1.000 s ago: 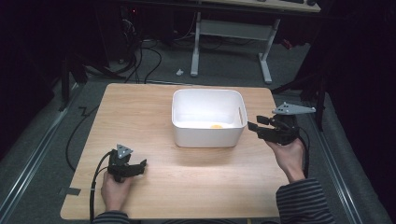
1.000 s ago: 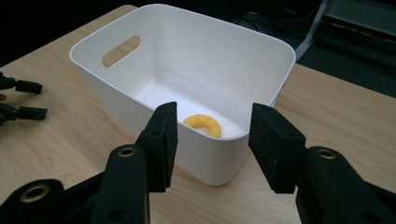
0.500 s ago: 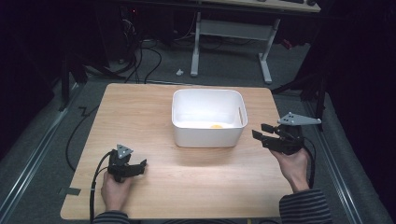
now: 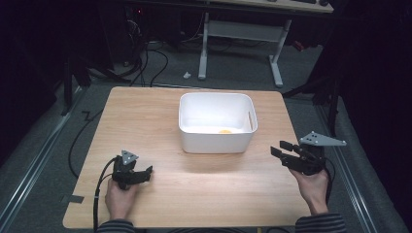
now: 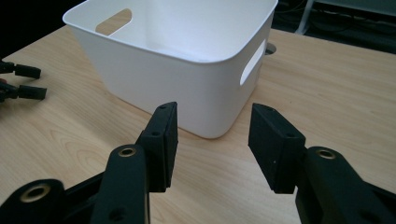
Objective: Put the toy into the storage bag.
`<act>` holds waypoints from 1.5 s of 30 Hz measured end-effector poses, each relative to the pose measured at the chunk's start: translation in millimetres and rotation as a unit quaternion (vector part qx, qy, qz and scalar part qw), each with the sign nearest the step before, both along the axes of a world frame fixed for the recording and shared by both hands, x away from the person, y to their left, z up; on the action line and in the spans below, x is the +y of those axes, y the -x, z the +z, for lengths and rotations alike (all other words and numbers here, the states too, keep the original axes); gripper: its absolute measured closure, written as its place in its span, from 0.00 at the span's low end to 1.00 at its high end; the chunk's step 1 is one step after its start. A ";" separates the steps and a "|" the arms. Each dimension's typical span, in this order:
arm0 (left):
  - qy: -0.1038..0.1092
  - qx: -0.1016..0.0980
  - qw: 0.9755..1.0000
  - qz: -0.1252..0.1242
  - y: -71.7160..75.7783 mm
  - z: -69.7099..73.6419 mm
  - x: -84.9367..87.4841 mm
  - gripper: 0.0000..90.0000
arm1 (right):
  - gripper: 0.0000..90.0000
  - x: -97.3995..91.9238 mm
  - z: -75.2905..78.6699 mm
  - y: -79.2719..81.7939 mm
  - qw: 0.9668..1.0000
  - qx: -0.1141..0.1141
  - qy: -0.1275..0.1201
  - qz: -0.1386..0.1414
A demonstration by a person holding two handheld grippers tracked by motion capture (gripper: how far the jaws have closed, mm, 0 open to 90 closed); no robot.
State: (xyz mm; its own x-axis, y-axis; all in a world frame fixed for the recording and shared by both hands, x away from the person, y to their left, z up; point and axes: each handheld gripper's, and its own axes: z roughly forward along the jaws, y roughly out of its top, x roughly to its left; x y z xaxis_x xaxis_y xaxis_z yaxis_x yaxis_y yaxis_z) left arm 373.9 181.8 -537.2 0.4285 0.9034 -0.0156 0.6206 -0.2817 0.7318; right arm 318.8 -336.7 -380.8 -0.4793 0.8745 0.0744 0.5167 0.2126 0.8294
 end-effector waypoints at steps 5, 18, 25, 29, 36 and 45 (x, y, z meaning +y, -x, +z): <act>0.000 0.000 1.000 0.000 0.0 0.0 0.0 0.19 | 0.59 -6.0 -9.2 5.3 1.000 0.003 -0.010 -0.006; 0.000 0.000 1.000 0.000 0.0 0.0 0.0 0.19 | 0.59 -5.6 -29.6 7.2 1.000 0.011 -0.025 -0.009; 0.000 0.000 1.000 0.000 0.0 0.0 0.0 0.19 | 0.59 -0.1 -42.0 5.2 1.000 0.020 -0.022 -0.009; 0.000 0.000 1.000 -0.005 0.3 0.0 -0.3 0.19 | 0.59 1.4 -48.7 3.3 1.000 0.022 -0.020 -0.007; 0.000 0.001 1.000 -0.005 0.3 0.1 -0.3 0.19 | 0.59 4.6 -61.9 2.2 0.999 0.030 -0.025 -0.011; 0.000 0.000 1.000 -0.005 0.1 0.0 -0.2 0.19 | 0.60 9.1 -79.5 3.0 0.999 0.046 -0.019 -0.016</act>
State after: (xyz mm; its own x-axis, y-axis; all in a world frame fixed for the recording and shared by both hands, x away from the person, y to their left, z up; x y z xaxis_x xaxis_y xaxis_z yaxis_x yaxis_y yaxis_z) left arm 373.9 181.6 -537.2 0.4381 0.8988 -0.0166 0.6180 -0.2877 0.7317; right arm 315.8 -327.6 -460.2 -0.4411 0.8849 0.1494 0.5966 0.1647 0.7854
